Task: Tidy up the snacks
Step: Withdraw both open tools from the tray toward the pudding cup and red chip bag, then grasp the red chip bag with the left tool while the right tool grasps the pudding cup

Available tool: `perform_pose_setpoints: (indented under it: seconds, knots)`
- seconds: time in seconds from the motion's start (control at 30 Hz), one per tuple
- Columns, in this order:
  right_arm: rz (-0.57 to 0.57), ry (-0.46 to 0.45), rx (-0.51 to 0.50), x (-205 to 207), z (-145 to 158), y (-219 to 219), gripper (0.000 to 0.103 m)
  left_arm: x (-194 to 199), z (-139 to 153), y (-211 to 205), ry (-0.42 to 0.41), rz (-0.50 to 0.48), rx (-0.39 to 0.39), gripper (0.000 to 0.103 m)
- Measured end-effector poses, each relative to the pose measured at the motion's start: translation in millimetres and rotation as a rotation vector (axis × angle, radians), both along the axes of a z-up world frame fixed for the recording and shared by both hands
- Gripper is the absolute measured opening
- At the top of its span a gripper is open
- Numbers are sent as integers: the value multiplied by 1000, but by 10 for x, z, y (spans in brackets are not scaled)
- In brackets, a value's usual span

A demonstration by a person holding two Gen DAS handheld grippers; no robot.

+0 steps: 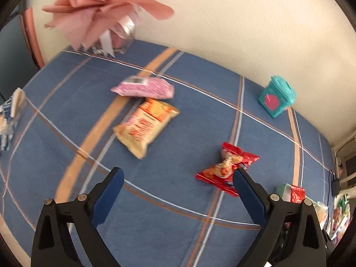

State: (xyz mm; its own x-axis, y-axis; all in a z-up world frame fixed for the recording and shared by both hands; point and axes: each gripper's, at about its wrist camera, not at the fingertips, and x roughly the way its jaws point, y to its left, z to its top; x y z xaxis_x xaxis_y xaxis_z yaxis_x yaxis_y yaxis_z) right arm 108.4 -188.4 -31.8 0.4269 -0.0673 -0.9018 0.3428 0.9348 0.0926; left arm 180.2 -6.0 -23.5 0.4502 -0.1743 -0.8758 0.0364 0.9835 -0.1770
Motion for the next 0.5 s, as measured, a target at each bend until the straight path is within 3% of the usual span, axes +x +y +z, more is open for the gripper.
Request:
perform_pose_setpoints:
  seconds: [0.23, 0.4, 0.5]
  knots:
    - [-19, 9, 3, 118, -59, -146, 71, 93, -93, -271, -1, -75, -82, 97]
    - [-13, 23, 20, 217, -141, -148, 58, 169, -200, -409, 7, -125, -104, 89]
    - [0, 35, 18, 268, -197, -108, 55, 198, -293, -472, 23, -142, -119, 86]
